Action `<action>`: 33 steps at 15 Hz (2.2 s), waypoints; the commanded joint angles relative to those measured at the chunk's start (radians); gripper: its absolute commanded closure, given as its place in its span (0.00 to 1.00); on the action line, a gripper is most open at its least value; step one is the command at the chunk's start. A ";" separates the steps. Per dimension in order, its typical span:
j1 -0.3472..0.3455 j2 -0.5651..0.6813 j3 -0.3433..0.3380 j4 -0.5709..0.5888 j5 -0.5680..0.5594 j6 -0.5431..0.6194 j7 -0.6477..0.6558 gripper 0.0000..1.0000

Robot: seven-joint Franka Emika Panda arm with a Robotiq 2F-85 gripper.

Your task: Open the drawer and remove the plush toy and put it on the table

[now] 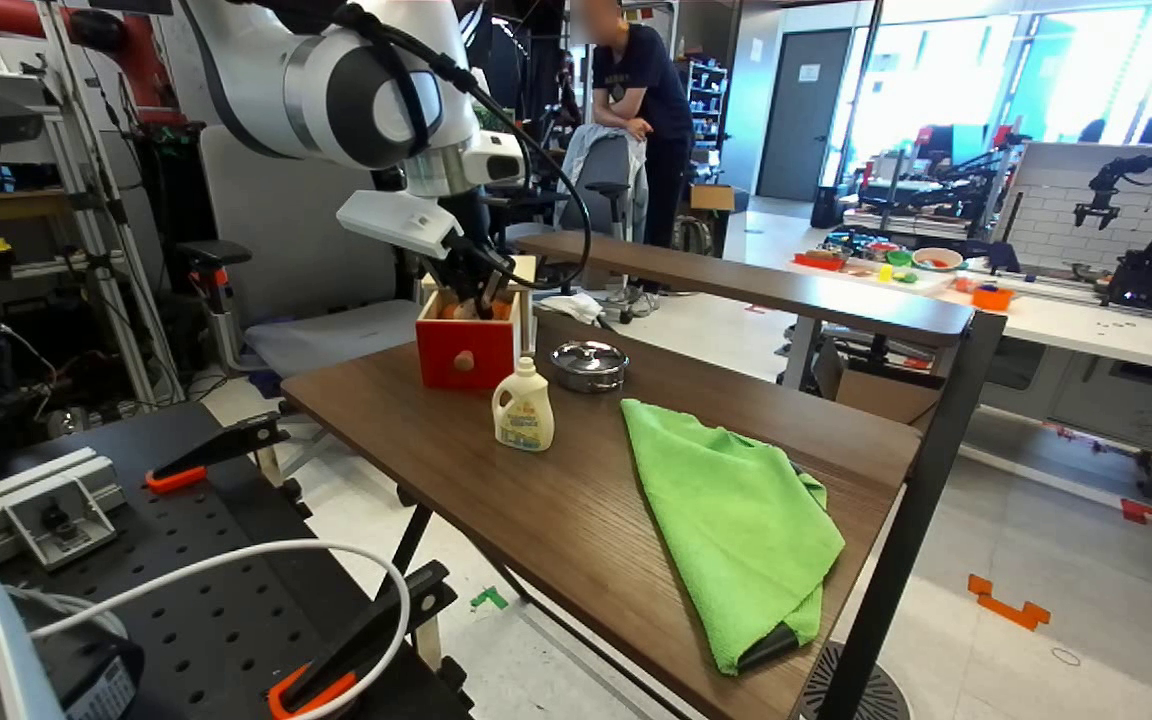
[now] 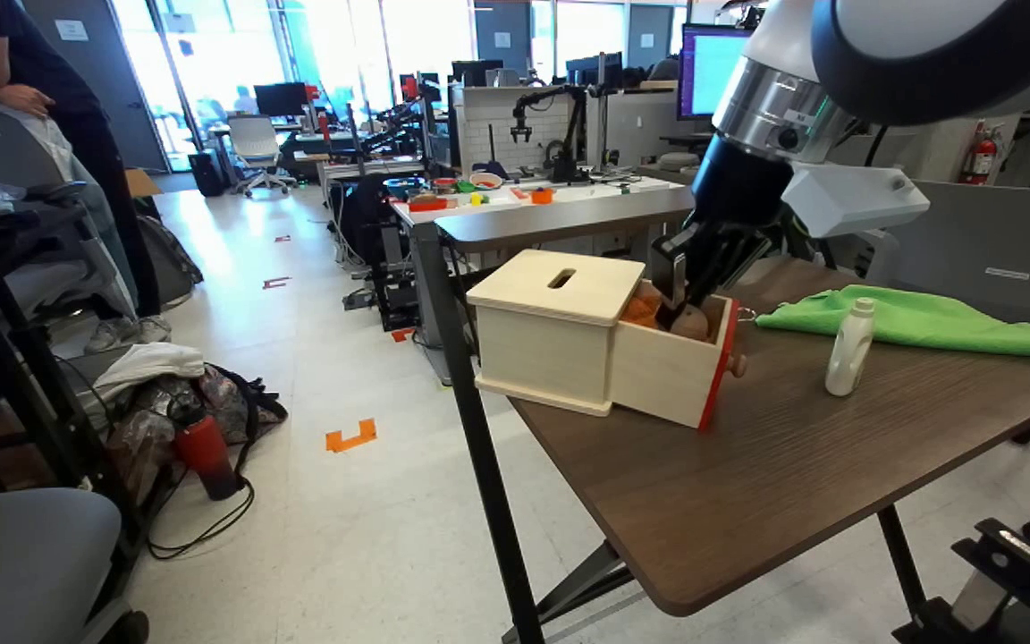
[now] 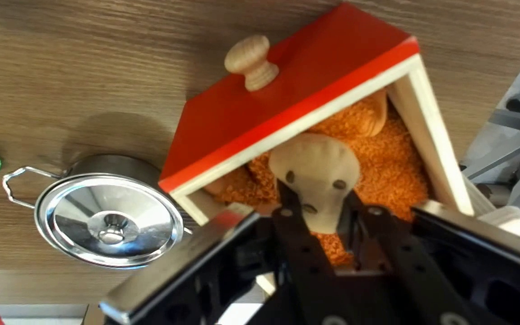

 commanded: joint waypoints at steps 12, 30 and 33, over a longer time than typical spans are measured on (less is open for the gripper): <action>-0.131 -0.148 0.016 -0.044 0.087 0.038 -0.026 0.97; -0.035 -0.055 -0.298 -0.167 0.035 -0.023 0.112 0.94; -0.016 -0.047 -0.320 -0.157 0.029 -0.017 0.129 0.98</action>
